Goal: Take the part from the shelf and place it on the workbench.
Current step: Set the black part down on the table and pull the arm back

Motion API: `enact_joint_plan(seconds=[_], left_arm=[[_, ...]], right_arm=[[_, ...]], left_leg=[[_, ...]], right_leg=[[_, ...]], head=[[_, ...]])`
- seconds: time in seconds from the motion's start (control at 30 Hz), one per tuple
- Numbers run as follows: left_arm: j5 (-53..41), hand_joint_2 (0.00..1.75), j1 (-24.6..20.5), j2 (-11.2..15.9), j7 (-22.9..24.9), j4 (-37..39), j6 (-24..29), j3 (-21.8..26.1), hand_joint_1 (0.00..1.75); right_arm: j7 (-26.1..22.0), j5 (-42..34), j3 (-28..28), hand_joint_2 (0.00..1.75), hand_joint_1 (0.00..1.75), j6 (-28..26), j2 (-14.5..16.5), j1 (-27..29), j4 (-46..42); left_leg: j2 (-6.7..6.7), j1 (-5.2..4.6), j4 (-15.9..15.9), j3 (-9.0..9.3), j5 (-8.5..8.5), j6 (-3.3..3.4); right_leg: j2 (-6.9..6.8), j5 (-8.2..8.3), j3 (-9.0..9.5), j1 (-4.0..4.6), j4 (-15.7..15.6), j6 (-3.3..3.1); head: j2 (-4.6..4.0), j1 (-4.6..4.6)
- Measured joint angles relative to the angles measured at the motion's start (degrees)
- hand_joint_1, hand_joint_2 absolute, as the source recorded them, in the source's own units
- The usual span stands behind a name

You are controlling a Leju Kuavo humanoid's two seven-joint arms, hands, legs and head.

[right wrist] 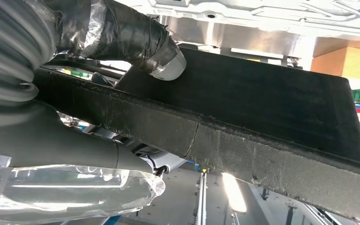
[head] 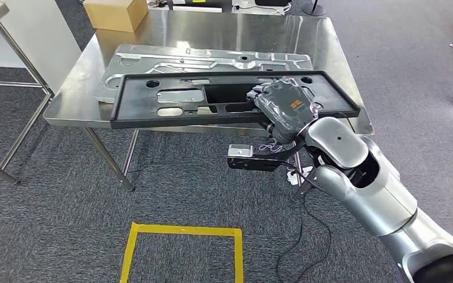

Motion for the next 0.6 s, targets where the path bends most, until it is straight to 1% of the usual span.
enact_joint_plan(seconds=[0.13, 0.47, 0.53, 0.6], left_arm=[[-0.3, 1.75, 0.0, 0.0, 0.0, 0.0, 0.0, 0.0, 0.0], [-1.1, 1.75, 0.0, 0.1, -0.4, 0.6, 0.1, 0.0, 0.0], [-1.1, 1.75, 0.0, 0.2, -0.5, 0.7, 0.1, 0.0, 0.0], [-1.0, 1.75, 0.0, 0.3, -0.6, 0.8, 0.2, 0.0, 0.0]], right_arm=[[0.0, 0.1, 0.0, 1.75, 1.75, 0.0, 0.0, 0.1, 0.0], [-0.4, 0.8, 0.0, 1.75, 1.75, 0.0, 0.0, 0.4, 0.2], [-0.4, 0.9, 0.0, 1.75, 1.75, 0.0, 0.0, 0.5, 0.3], [-0.5, 0.9, 0.0, 1.75, 1.75, 0.0, 0.0, 0.6, 0.3]], left_leg=[[0.01, 0.0, 0.0, 0.04, 0.01, 0.01], [0.04, 0.04, 0.0, 0.09, 0.02, -0.01], [0.05, -0.09, 0.1, 0.05, -0.23, 0.37], [0.08, -0.01, -0.6, 0.49, -0.24, 1.09]], right_leg=[[0.0, -0.02, -0.01, 0.05, 0.0, 0.23], [0.01, -0.08, -0.06, 0.25, 0.2, 0.16], [-0.01, -0.02, 0.04, 0.03, -0.2, 0.52], [-0.01, -0.05, 0.31, -0.19, -0.6, 1.13]], head=[[0.0, 0.0], [0.0, 0.0], [0.0, -0.01], [0.0, -0.01]])
